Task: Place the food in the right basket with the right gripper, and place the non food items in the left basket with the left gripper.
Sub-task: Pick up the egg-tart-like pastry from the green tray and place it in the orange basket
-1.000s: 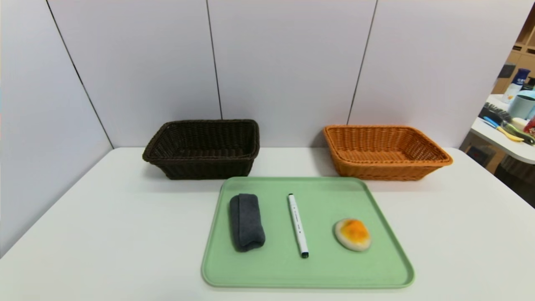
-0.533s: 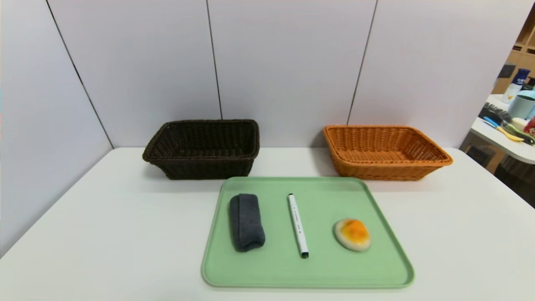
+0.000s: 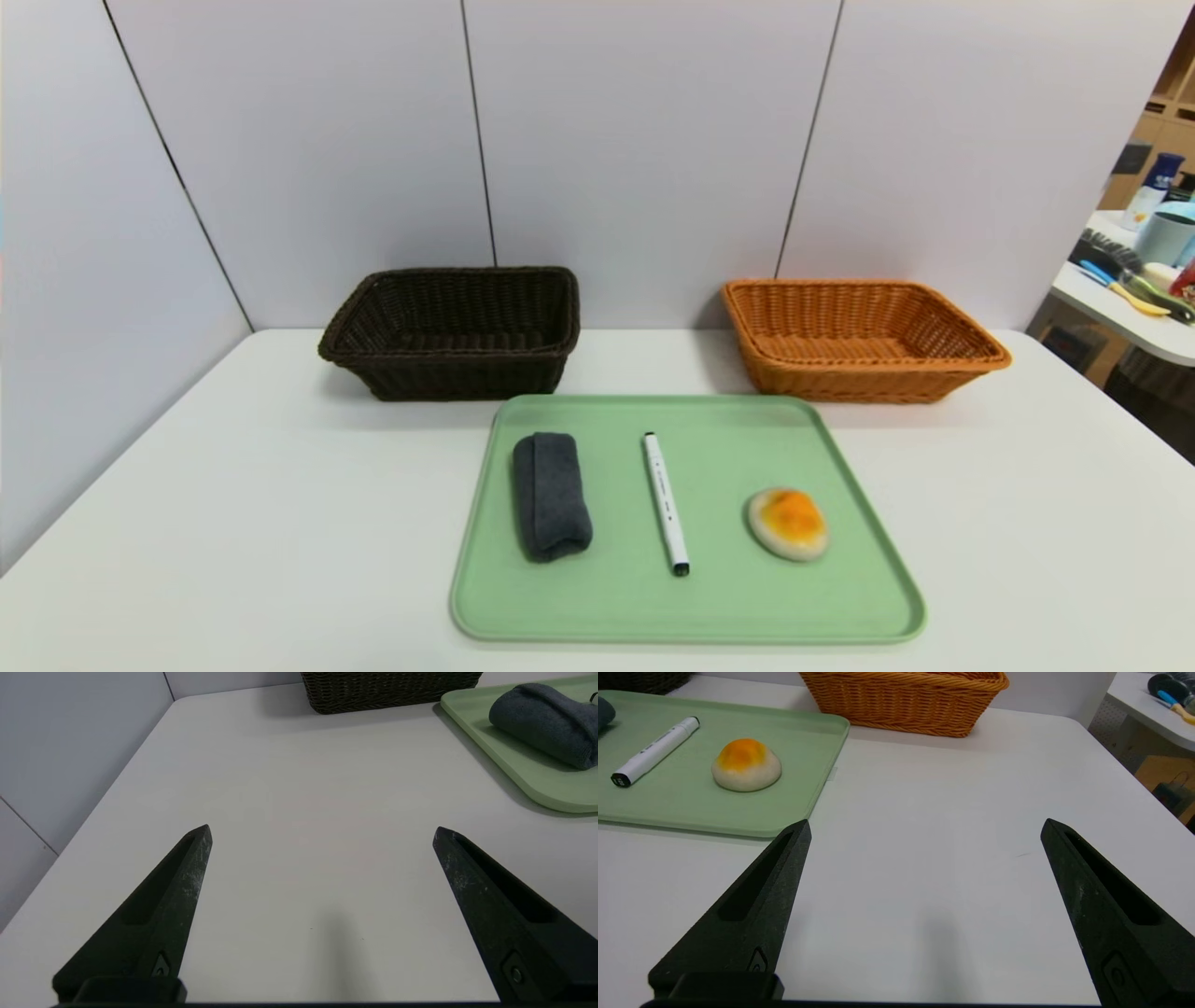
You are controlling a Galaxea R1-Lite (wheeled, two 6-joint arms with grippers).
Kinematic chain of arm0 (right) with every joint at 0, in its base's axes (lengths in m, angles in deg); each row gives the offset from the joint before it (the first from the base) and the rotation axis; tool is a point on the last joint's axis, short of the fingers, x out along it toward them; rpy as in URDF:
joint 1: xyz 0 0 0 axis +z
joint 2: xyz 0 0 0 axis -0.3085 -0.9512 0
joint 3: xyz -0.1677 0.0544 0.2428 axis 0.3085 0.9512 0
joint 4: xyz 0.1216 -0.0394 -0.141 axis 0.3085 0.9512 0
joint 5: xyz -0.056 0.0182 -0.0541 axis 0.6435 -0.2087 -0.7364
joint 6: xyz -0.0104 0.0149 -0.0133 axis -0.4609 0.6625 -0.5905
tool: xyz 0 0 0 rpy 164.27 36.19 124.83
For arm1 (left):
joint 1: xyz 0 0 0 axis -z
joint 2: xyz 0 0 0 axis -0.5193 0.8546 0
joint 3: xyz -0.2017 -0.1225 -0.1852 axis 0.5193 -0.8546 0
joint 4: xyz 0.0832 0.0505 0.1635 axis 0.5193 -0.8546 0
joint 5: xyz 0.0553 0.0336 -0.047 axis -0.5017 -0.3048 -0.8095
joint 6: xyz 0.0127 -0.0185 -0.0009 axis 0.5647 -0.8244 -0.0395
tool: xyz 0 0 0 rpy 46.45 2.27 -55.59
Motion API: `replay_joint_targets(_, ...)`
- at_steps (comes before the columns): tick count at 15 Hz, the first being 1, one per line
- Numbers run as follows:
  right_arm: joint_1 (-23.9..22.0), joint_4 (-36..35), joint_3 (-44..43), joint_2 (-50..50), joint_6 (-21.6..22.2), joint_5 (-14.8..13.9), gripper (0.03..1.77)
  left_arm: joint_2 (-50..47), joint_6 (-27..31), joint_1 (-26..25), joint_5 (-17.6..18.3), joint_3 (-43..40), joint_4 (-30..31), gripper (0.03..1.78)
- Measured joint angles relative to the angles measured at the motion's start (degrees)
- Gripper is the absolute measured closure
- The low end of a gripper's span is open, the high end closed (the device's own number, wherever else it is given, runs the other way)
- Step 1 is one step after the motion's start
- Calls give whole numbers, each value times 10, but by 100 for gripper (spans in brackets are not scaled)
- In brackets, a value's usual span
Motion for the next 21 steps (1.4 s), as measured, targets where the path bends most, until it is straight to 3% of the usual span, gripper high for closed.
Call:
replay_joint_targets(2, 0, -1, 0, 0, 25, 1, 10, 0, -37, 0, -1, 0, -3, 12)
replay_joint_targets(5, 0, -1, 0, 0, 34, -4, 10, 0, -47, 0, -10, 0, -3, 12)
replay_joint_targets(18, 0, -3, 0, 0, 38, -6, 10, 0, -62, 0, -15, 0, -2, 12)
replay_joint_targets(21, 0, -1, 0, 0, 42, -7, 10, 0, -38, 0, -13, 0, -5, 12)
